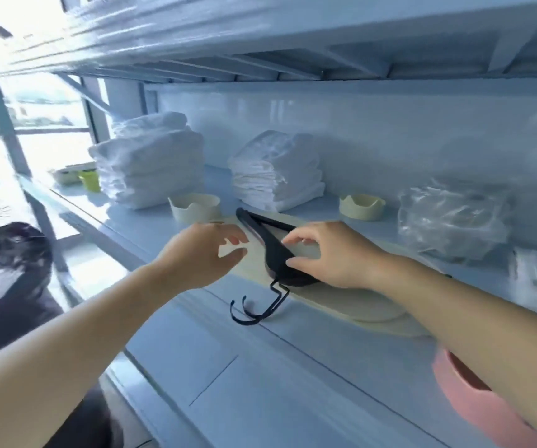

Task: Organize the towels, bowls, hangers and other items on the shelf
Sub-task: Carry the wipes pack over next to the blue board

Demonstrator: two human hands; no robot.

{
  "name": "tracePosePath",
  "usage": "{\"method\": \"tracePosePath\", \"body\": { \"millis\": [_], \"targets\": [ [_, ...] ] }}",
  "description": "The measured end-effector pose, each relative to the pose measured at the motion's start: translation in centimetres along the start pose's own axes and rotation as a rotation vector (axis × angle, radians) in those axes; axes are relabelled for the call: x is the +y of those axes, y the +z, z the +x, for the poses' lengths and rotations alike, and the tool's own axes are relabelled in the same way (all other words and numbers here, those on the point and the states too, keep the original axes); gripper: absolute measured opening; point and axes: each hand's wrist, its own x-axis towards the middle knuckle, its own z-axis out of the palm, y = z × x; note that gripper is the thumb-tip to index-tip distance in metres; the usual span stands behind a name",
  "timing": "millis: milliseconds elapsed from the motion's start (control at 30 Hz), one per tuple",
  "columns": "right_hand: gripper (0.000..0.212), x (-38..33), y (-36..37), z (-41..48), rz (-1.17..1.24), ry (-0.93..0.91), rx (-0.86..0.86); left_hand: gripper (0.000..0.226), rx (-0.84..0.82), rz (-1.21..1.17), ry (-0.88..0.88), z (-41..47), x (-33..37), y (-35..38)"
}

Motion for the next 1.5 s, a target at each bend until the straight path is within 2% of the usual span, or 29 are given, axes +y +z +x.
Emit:
{"method": "tracePosePath", "body": {
  "millis": [167,367,633,800,933,1133,1333,1500],
  "targets": [
    [0.032,-6.8,3.8,5.4,-0.013,-0.159,-0.069,0.016,0.079,0.002,-0.125,-3.9,-6.3,-3.0],
    [0.028,-13.8,9.5,11.2,-0.065,-0.194,-0.006,0.028,0.032,0.05,-0.152,-6.4,-15.1,-6.0],
    [0.028,-24.8,18.1,23.3,-0.03,-0.322,-0.023,0.023,0.08,0.074,-0.287,-9.1,-31.1,-11.1],
    [0.025,-29.9,22.5,30.6,0.062,-0.324,-0.014,0.025,0.074,0.151,-0.338,-9.2,-39.7,-14.4],
    [0.024,-31.5,25.2,35.6,0.095,-0.291,-0.016,0.024,0.103,0.063,-0.363,-7.7,-45.2,-14.5],
    [0.023,-31.7,27.5,43.5,0.076,-0.231,-0.023,0.021,0.079,0.053,-0.349,-3.7,-52.2,-13.6],
    [0.031,-32.0,29.4,54.0,0.011,-0.258,0.01,0.024,0.075,0.042,-0.328,3.8,-59.6,-13.5],
    [0.031,-31.1,31.2,62.3,-0.061,-0.213,0.029,0.026,0.038,0.092,-0.317,11.0,-66.2,-13.2]
  ]
}}
